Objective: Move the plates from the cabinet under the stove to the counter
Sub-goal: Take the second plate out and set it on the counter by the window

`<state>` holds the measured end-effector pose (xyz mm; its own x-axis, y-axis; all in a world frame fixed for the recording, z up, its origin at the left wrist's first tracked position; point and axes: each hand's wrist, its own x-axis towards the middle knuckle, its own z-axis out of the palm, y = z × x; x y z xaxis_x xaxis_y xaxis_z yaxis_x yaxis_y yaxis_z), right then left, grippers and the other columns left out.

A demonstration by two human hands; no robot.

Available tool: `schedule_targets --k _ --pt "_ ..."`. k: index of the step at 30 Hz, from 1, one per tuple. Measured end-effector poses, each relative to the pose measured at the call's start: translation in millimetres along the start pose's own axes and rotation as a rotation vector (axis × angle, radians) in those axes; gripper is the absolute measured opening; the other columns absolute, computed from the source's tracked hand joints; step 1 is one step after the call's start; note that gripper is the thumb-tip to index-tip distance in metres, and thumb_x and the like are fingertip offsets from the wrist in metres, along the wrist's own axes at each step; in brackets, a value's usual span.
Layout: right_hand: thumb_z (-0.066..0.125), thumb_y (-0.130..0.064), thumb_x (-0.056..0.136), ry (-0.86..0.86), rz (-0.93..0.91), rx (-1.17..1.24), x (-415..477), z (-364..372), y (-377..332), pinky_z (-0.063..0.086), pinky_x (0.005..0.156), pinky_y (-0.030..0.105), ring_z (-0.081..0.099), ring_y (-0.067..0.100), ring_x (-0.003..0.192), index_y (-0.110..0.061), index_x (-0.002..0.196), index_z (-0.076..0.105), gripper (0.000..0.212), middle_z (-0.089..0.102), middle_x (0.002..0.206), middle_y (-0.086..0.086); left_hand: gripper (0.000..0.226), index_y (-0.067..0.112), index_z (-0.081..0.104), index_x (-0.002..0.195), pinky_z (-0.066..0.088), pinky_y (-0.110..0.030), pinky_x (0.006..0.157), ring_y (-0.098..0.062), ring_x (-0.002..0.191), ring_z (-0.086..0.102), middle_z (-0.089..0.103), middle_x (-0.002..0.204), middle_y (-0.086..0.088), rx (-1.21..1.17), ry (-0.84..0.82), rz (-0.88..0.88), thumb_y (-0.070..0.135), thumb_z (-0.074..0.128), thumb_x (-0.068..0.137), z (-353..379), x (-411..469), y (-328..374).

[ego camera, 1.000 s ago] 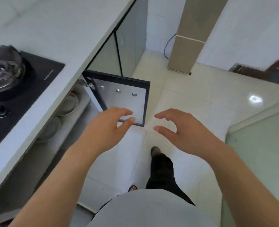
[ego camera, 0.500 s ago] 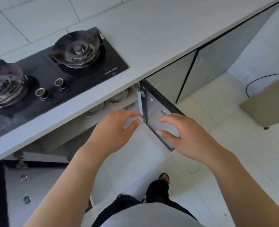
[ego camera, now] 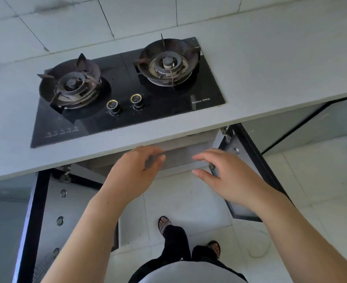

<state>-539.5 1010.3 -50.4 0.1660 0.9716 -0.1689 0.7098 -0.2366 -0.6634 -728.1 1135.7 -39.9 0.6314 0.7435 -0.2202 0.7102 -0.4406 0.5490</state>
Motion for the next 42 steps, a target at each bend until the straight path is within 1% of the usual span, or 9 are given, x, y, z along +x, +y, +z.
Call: schedule_targets --k 5,10,12,15,18,23,30,37,42 --pt "0.048 -0.050 0.088 -0.029 -0.043 -0.044 38 2 -27 0.036 0.084 0.016 0.047 -0.002 0.113 -0.032 0.124 0.051 0.041 0.051 0.126 -0.020 0.033 0.035 0.057 0.120 0.035 -0.020 0.081 0.000 0.098 0.049 0.058 0.122 0.015 0.012 0.093 0.014 0.046 0.044 0.092 -36 27 -27" --pt "0.049 -0.049 0.089 -0.046 -0.087 -0.063 74 5 -39 0.027 0.075 -0.002 0.041 -0.010 0.106 -0.034 0.124 0.051 0.039 0.049 0.128 -0.022 0.033 0.039 0.056 0.120 0.037 -0.020 0.076 0.001 0.090 0.050 0.057 0.120 0.018 0.012 0.128 -0.041 0.049 0.042 0.091 -53 44 -47" --pt "0.049 -0.049 0.088 -0.085 -0.105 -0.058 85 6 -41 0.028 0.077 0.000 0.042 -0.007 0.110 -0.034 0.124 0.051 0.039 0.049 0.127 -0.023 0.033 0.038 0.056 0.119 0.036 -0.018 0.075 0.001 0.090 0.050 0.057 0.118 0.018 -0.005 0.147 -0.081 0.048 0.043 0.091 -55 44 -53" --pt "0.048 -0.050 0.088 -0.159 -0.158 -0.061 103 5 -39 0.035 0.087 0.013 0.045 -0.003 0.114 -0.033 0.124 0.051 0.040 0.050 0.126 -0.022 0.033 0.036 0.057 0.119 0.037 -0.015 0.074 0.001 0.094 0.051 0.057 0.116 0.018 -0.033 0.182 -0.134 0.047 0.044 0.090 -50 40 -61" --pt "0.047 -0.053 0.088 -0.259 -0.218 -0.077 119 9 -30 0.036 0.089 0.017 0.044 -0.005 0.113 -0.037 0.125 0.049 0.040 0.048 0.125 -0.025 0.035 0.033 0.057 0.119 0.047 -0.027 0.082 -0.005 0.096 0.056 0.057 0.116 0.017 -0.069 0.206 -0.222 0.046 0.044 0.089 -39 34 -63" --pt "0.046 -0.054 0.088 -0.407 -0.294 -0.117 143 35 -4 0.037 0.092 0.019 0.043 -0.004 0.114 -0.037 0.125 0.048 0.041 0.047 0.127 -0.025 0.035 0.032 0.058 0.119 0.049 -0.030 0.085 -0.005 0.103 0.056 0.059 0.116 0.017 -0.104 0.259 -0.334 0.046 0.045 0.090 -5 29 -77" --pt "0.045 -0.052 0.089 -0.468 -0.349 -0.152 168 106 32 0.034 0.091 0.017 0.042 -0.004 0.115 -0.035 0.125 0.048 0.040 0.047 0.128 -0.023 0.037 0.034 0.056 0.121 0.048 -0.032 0.088 -0.005 0.109 0.054 0.056 0.123 0.017 -0.092 0.232 -0.399 0.048 0.041 0.091 55 38 -126" --pt "0.046 -0.053 0.088 -0.447 -0.382 -0.143 207 194 91 0.037 0.091 0.018 0.044 -0.005 0.113 -0.035 0.124 0.049 0.040 0.047 0.124 -0.025 0.037 0.029 0.056 0.122 0.048 -0.030 0.085 -0.009 0.105 0.056 0.057 0.120 0.012 -0.044 0.263 -0.386 0.046 0.043 0.092 134 74 -194" --pt "0.052 -0.047 0.088 -0.337 -0.386 -0.170 249 259 153 0.029 0.080 0.003 0.042 -0.009 0.104 -0.029 0.123 0.053 0.039 0.051 0.122 -0.021 0.032 0.027 0.058 0.120 0.049 -0.033 0.083 -0.016 0.103 0.058 0.059 0.117 0.005 0.022 0.258 -0.311 0.041 0.044 0.094 189 130 -246"
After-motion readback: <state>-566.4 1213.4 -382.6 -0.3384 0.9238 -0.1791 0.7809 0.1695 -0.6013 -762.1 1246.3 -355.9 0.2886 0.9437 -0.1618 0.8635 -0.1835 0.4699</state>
